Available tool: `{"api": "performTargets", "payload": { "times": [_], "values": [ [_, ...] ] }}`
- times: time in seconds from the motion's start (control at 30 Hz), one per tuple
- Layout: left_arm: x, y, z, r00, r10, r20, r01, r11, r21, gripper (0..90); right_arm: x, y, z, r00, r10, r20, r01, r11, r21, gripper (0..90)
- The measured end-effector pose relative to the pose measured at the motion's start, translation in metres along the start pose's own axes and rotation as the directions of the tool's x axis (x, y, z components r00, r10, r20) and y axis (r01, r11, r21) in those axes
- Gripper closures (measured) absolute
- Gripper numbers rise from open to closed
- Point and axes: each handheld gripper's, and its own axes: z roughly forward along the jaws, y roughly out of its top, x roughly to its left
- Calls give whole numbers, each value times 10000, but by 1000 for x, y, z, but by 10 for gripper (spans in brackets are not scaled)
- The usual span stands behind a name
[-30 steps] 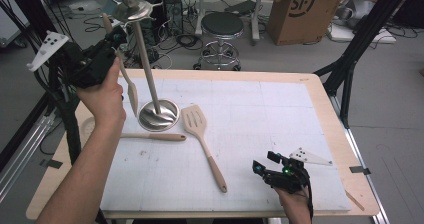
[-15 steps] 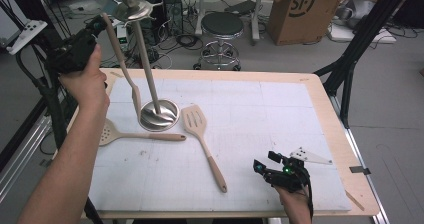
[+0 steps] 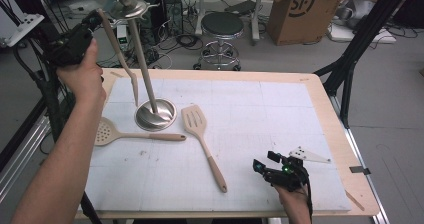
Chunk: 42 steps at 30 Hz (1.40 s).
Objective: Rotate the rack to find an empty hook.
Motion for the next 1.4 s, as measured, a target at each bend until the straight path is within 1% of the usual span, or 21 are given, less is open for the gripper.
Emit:
{"api": "performTargets", "payload": {
  "times": [0.2, 0.23, 0.3, 0.43, 0.53, 0.57, 0.6, 0.67, 0.73, 0.8, 0.87, 0.9, 0.97, 1.0, 1.07, 1.1, 1.13, 1.2, 1.27, 1.3, 1.4],
  "values": [
    [-1, -1, 2, 10000, 34, 76, -34, 10000, -9, 900, 0, 0, 0, 10000, -23, 9, 23, 10000, 38, 209],
    [-2, -1, 1, 9999, 95, 65, -95, 9999, 31, 900, 0, 0, 0, 10000, -4, 9, 4, 10000, 34, 209],
    [-3, -1, 1, 10000, 55, 83, -56, 10000, 76, 900, 0, 0, -1, 10000, -39, -1, 39, 10000, 31, 209],
    [-6, -7, -5, 9998, 45, 177, -48, 9999, 138, 900, 2, 0, -2, 10000, -55, 12, 55, 10000, -11, 209],
    [-5, -12, -10, 9998, -21, 175, 18, 9998, 199, 900, 2, -1, -3, 9999, -150, 30, 150, 9999, -32, 210],
    [-4, -13, -12, 9998, -58, 197, 54, 9998, 209, 900, 2, -1, -3, 10000, -92, 33, 92, 10000, -25, 210],
    [-4, -14, -14, 9996, -151, 255, 145, 9996, 225, 900, 2, -1, -4, 10000, -63, 17, 63, 10000, 4, 210],
    [-3, -15, -18, 9993, -146, 344, 139, 9997, 203, 897, 3, -1, -4, 9999, -118, 25, 118, 9999, -12, 210],
    [-4, -18, -24, 9986, -84, 525, 71, 9997, 239, 859, 4, -1, -4, 9999, -164, 17, 164, 9999, -34, 209],
    [-5, -21, -30, 9980, -38, 625, 20, 9996, 296, 787, 5, -1, -4, 9999, -160, 5, 160, 9999, 9, 209],
    [-4, -22, -35, 9955, -141, 940, 101, 9990, 429, 686, 6, -1, -3, 9998, -191, 9, 191, 9998, 11, 210],
    [-3, -22, -38, 9945, -26, 1047, -32, 9985, 545, 648, 7, -1, -3, 9998, -189, -22, 189, 9998, 36, 210],
    [-3, -22, -42, 9926, 57, 1211, -132, 9980, 614, 591, 8, -2, -3, 9998, -213, 14, 213, 9998, 43, 210],
    [-2, -22, -44, 9914, -42, 1309, -47, 9977, 670, 568, 9, -2, -3, 9998, -221, 1, 221, 9997, 59, 209],
    [0, -22, -47, 9899, -247, 1399, 133, 9966, 819, 518, 8, -2, -2, 9997, -252, 10, 252, 9997, 72, 210],
    [0, -22, -48, 9897, -256, 1410, 136, 9962, 855, 499, 9, -2, -1, 9997, -228, 5, 228, 9997, 111, 209],
    [0, -22, -50, 9901, -233, 1384, 113, 9962, 867, 484, 9, -2, -1, 9998, -216, 14, 216, 9997, 126, 210],
    [-2, -25, -54, 9918, 26, 1277, -134, 9964, 833, 428, 9, -2, 1, 9998, -223, 9, 223, 9996, 151, 210],
    [-3, -28, -58, 9916, 49, 1295, -159, 9964, 839, 408, 9, -2, 2, 9997, -243, -1, 243, 9996, 168, 210],
    [-3, -30, -59, 9909, 11, 1348, -128, 9963, 853, 403, 10, -2, 2, 9998, -191, 1, 191, 9996, 205, 209],
    [-3, -36, -63, 9891, -187, 1462, 46, 9953, 963, 403, 11, -3, 3, 9997, -252, 11, 251, 9995, 215, 210]
  ]
}}
